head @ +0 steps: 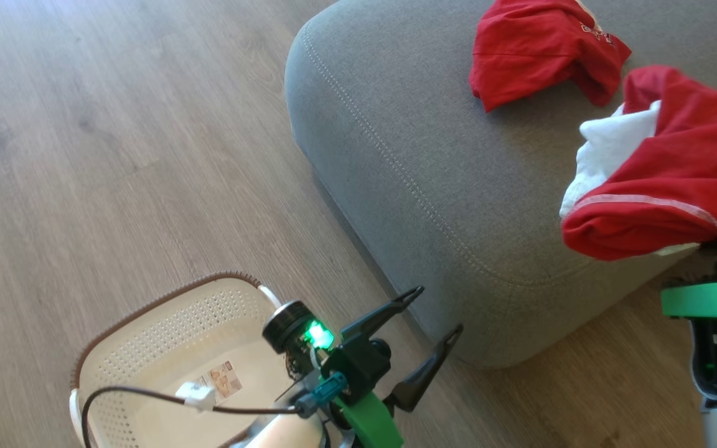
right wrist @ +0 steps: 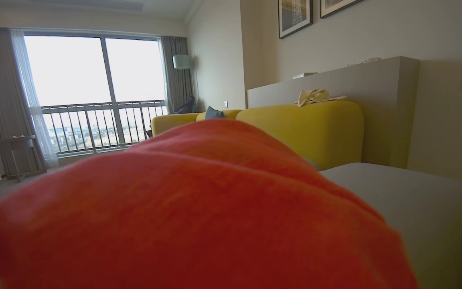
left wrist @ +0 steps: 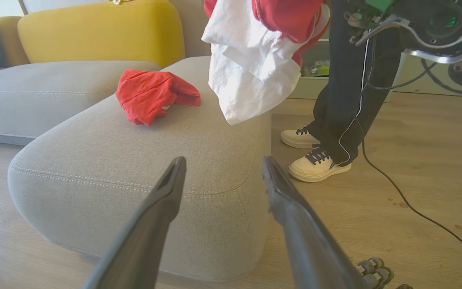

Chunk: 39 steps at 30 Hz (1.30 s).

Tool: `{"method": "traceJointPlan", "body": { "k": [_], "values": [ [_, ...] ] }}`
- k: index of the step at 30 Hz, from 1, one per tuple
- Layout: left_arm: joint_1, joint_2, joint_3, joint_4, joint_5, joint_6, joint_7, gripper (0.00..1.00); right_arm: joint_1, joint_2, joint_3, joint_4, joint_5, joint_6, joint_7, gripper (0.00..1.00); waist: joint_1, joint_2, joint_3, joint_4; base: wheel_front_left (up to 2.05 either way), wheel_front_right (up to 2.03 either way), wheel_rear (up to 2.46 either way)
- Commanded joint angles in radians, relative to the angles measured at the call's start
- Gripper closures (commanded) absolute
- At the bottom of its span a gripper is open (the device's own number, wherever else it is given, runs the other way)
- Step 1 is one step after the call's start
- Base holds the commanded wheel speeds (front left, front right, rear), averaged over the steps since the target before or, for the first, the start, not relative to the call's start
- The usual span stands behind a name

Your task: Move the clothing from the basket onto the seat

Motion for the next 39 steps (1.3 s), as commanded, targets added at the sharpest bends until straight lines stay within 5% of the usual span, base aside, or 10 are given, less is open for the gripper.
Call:
{"method": "traceJointPlan", "body": {
  "k": [1, 24, 39],
  "values": [
    [-0.054, -0.008, 0.02, -0.036, -0.008, -0.001, -0.005, 0.0, -0.014, -0.003, 0.009, -0.044, -0.008, 0.0, -0.009, 1.0, -0.0001, -0.0001, 0.002, 0.0, 0.0, 0.0, 0.0],
    [-0.04, -0.008, 0.067, -0.052, 0.018, 0.001, -0.005, 0.0, -0.123, -0.029, -0.036, 0.031, 0.009, 0.0, -0.009, 1.0, -0.0001, -0.0001, 0.052, -0.008, 0.0, 0.0, 0.0],
    [-0.25, 0.029, 0.045, -0.036, 0.125, 0.0, -0.005, 0.0, -0.481, -0.197, -0.224, 0.143, 0.105, 0.0, -0.009, 1.0, -0.0001, -0.0001, 0.423, 0.09, 0.0, 0.0, 0.0]
  ]
}}
